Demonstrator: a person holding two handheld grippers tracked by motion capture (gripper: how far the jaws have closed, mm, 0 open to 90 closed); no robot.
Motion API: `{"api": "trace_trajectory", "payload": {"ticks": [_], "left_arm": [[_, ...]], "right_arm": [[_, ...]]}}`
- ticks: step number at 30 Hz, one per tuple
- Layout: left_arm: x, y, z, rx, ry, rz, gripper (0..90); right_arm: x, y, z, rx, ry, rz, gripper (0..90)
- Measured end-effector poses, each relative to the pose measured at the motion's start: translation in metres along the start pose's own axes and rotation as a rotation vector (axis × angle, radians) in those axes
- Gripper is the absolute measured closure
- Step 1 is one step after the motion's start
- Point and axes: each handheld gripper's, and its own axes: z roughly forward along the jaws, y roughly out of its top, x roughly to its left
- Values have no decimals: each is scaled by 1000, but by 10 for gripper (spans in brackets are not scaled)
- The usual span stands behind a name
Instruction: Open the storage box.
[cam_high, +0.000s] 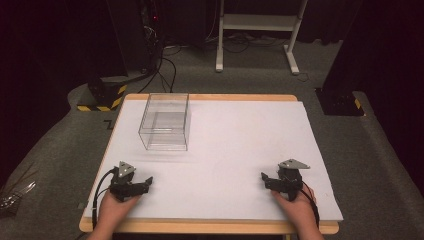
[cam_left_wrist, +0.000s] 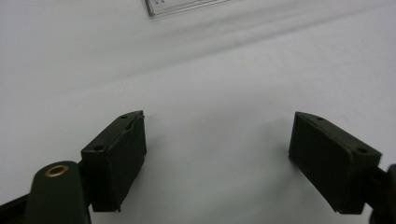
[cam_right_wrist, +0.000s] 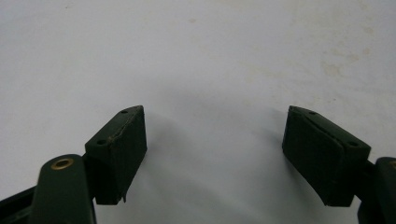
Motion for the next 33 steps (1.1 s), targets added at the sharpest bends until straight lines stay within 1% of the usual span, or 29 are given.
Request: {"api": "trace_trajectory", "payload": {"ticks": [15,18,25,27,28,29,32,33], "left_arm": [[0,0,0,1,2,-1,195],[-1,0,0,2,10,-5,197],[-2,1,-1,12,12,-10,196],[-1,1,-1,13,14,-6,187],[-2,2,-1,17,22,-8,187],[-1,2,-1,22,33,-5,152],[-1,2,-2,26,36,-1,152],[-1,2,-3,20,33,-4,151]], "right_arm": [[0,0,0,0,2,4,217],[0,0,0,0,3,5,217],[0,0,0,0,5,5,217],[-1,0,0,-1,5,5,217],[0,0,0,0,5,5,216],[-1,0,0,0,5,6,217],[-1,0,0,-1,5,6,216],[-1,0,0,-1,5,6,217]]}}
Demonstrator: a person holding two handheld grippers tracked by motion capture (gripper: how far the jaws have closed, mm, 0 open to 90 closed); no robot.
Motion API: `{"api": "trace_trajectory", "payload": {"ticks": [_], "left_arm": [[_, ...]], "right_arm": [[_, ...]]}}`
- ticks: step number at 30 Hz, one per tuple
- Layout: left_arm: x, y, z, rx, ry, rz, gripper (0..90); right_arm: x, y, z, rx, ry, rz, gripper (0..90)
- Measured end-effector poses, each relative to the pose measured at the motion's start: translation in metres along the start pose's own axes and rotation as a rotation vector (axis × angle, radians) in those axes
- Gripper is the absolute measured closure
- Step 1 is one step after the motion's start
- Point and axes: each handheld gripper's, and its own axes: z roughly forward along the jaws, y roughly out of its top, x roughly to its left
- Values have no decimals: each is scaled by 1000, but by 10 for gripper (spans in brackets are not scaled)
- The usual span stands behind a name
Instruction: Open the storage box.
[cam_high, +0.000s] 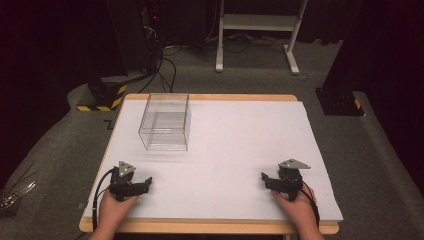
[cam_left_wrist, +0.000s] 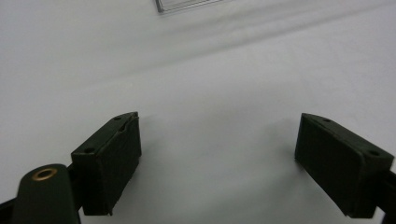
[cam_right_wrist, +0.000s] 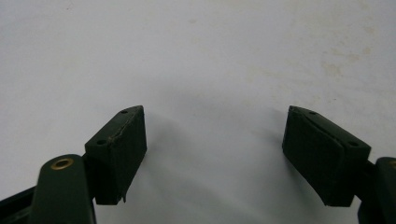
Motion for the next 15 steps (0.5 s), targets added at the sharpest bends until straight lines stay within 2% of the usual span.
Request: {"api": "trace_trajectory", "payload": {"ticks": [5,7,15], "left_arm": [[-1,1,-3,-11,-16,17,151],[-2,2,-4,-15,-20,10,151],[-8,7,-12,-65,-43,20,151]], "right_arm": [[0,0,0,0,0,0,217],[0,0,0,0,0,0,216],[0,0,0,0,0,0,217]]}}
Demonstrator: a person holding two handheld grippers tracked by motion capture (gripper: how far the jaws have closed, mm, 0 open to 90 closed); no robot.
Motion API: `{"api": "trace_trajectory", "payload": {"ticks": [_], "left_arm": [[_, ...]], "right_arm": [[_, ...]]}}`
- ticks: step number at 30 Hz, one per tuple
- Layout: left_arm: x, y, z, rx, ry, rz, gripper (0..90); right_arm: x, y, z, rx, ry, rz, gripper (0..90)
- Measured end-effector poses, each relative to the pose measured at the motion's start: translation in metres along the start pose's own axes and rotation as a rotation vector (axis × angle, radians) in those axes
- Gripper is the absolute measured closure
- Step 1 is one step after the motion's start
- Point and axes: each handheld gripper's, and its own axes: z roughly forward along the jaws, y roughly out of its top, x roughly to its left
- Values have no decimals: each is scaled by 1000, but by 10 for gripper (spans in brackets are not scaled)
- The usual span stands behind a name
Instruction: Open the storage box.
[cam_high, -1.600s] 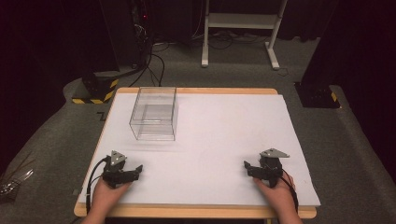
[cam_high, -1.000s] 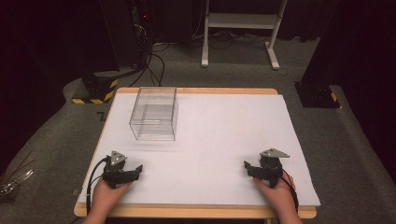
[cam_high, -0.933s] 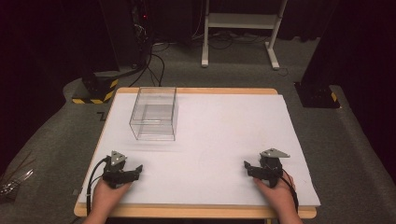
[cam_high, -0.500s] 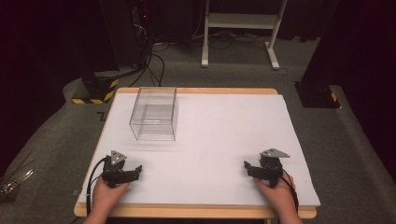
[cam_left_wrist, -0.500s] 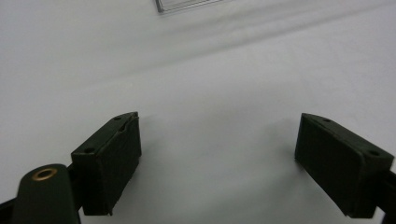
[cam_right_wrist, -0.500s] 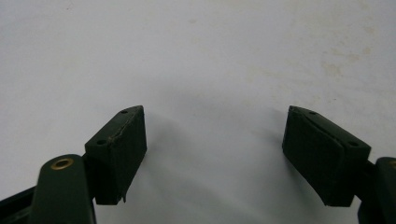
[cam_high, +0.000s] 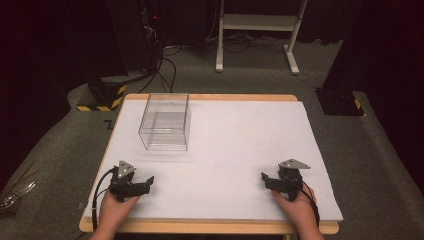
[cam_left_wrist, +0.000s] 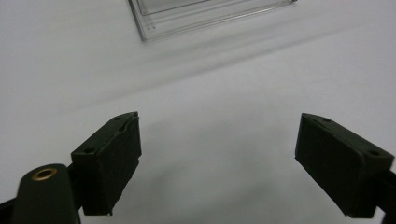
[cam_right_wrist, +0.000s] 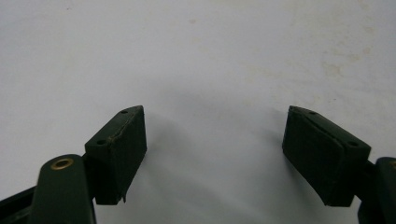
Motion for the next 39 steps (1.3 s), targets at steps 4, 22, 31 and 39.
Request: {"api": "trace_trajectory", "payload": {"ticks": [4,22,31,39], "left_arm": [[-1,2,-2,-8,-5,2,151],[-10,12,-8,-67,-65,-21,151],[-15,18,-6,-85,-80,-30,147],[-18,28,0,-87,-71,-2,147]], "right_arm": [[0,0,0,0,0,0,217],[0,0,0,0,-2,-1,217],[1,0,0,1,-4,-2,217],[0,0,0,0,-1,-1,216]]}}
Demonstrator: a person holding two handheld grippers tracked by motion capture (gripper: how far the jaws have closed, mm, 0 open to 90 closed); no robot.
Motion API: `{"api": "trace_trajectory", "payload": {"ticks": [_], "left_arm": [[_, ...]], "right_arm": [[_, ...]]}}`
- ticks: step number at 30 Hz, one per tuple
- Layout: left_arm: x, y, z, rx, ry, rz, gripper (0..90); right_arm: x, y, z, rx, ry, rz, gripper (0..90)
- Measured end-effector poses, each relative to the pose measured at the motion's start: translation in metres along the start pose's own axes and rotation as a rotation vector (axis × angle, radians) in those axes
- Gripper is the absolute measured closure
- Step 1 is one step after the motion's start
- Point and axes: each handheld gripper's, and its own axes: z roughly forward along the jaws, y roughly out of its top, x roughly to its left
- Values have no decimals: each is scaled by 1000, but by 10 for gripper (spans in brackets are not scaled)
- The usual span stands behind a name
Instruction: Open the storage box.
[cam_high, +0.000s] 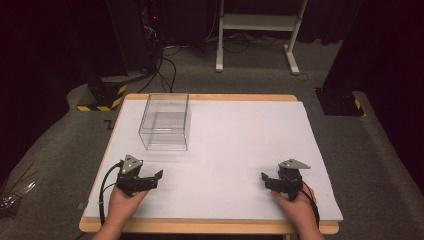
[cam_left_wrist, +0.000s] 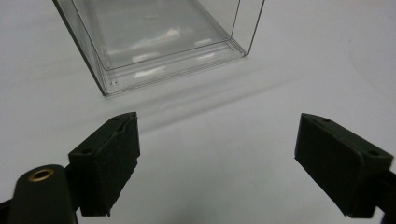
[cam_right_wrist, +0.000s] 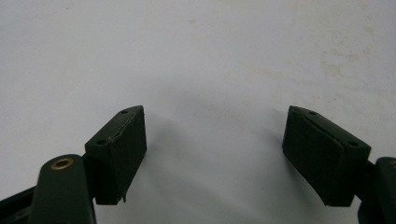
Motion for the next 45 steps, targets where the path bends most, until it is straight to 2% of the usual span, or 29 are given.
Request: {"api": "trace_trajectory", "payload": {"ticks": [7,9,14,19,25,28,32,34,40,41,45], "left_arm": [[-4,9,11,-18,-6,-35,146],[-6,14,15,-27,3,-25,144],[-7,20,21,-39,4,-38,143],[-9,26,28,-37,12,-30,135],[-9,30,35,-43,22,-47,125],[-9,33,39,-43,41,-36,125],[-9,40,44,-60,65,-52,126],[-7,44,47,-73,78,-73,132],[-5,51,55,-69,123,-70,132],[-4,53,55,-81,130,-75,136],[-3,59,59,-76,145,-81,138]], "right_arm": [[0,0,0,-1,1,-1,216],[0,0,0,0,1,1,216],[0,0,0,-2,2,0,216],[-1,0,0,-2,3,-1,215],[-1,0,0,-2,4,0,215],[-1,0,0,-2,4,0,215],[-1,0,0,-2,5,3,215],[-1,0,0,-2,6,3,214],[-1,0,0,-4,8,5,213],[-1,0,0,-4,9,5,213],[-1,0,0,-3,9,7,213]]}}
